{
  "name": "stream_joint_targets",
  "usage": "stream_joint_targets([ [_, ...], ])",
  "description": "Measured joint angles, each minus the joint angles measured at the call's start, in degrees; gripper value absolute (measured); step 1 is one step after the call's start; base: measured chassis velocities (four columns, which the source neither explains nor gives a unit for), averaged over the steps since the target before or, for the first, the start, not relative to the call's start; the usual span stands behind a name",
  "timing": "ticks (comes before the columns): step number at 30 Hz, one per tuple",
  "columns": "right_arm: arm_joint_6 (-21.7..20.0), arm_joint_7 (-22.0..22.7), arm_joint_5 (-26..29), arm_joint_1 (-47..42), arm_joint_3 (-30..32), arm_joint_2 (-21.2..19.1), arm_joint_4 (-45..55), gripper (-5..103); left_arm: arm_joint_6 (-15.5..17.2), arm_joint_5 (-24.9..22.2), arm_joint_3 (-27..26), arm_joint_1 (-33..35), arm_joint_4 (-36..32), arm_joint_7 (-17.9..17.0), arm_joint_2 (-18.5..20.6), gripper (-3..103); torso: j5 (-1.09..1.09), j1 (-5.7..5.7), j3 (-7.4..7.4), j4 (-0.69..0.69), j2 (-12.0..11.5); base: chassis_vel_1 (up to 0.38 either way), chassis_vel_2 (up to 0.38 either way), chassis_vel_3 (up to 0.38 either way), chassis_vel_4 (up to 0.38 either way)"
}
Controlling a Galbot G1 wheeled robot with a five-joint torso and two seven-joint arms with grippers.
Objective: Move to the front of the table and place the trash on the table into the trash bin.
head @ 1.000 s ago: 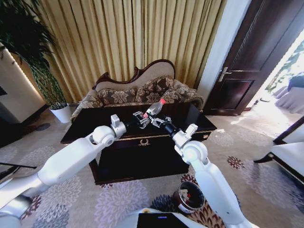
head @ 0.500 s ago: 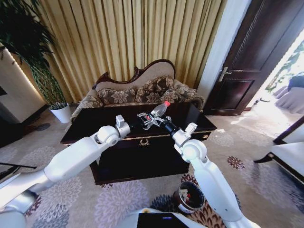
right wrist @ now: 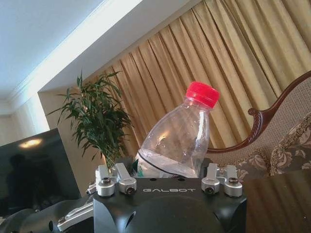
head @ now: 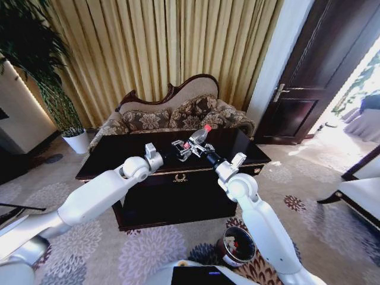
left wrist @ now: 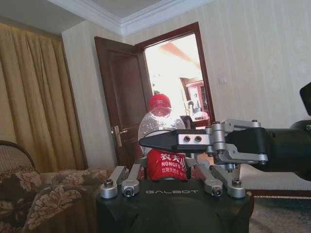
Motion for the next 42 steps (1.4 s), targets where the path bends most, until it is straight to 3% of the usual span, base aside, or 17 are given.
stream_joint_targets([
  [4, 0.1, -0.1, 0.0, 0.1, 0.0, 0.0, -0.3, 60, 0.0, -0.1, 0.3, -0.2, 0.3, 0.0, -0.2, 36, 0.00, 0.00, 0.00, 0.00, 0.0, 0.000, 0.000, 0.000, 0.000],
  [25, 0.6, -0.8, -0.2, -1.0, 0.2, -0.1, 0.1, 60, 0.2, -0.9, 0.1, 0.4, -1.1, -1.6, 0.2, 34, 0.00, 0.00, 0.00, 0.00, 0.0, 0.000, 0.000, 0.000, 0.000],
  [27, 0.6, -0.9, -0.3, -1.1, 0.2, -0.1, 0.1, 59, 0.2, -1.1, 0.0, 0.5, -1.2, -1.9, 0.2, 38, 0.00, 0.00, 0.00, 0.00, 0.0, 0.000, 0.000, 0.000, 0.000],
  [30, 0.6, -1.2, -0.3, -1.3, 0.3, -0.1, 0.3, 49, 0.2, -1.2, -0.1, 0.7, -1.5, -2.2, 0.3, 56, 0.00, 0.00, 0.00, 0.00, 0.0, 0.000, 0.000, 0.000, 0.000],
  [32, 0.6, -1.3, -0.3, -1.3, 0.3, -0.1, 0.3, 49, 0.2, -1.2, -0.2, 0.8, -1.5, -2.3, 0.3, 56, 0.00, 0.00, 0.00, 0.00, 0.0, 0.000, 0.000, 0.000, 0.000],
  [37, 0.6, -1.8, -0.2, -1.5, 0.3, -0.1, 0.4, 37, 0.2, -1.4, -0.4, 0.8, -1.5, -2.8, 0.4, 77, 0.00, 0.00, 0.00, 0.00, 0.0, 0.000, 0.000, 0.000, 0.000],
  [42, 0.6, -1.9, -0.2, -1.6, 0.5, 0.0, 0.5, 33, 0.3, -1.6, -0.7, 1.0, -1.5, -2.9, 0.5, 93, 0.00, 0.00, 0.00, 0.00, 0.0, 0.000, 0.000, 0.000, 0.000],
])
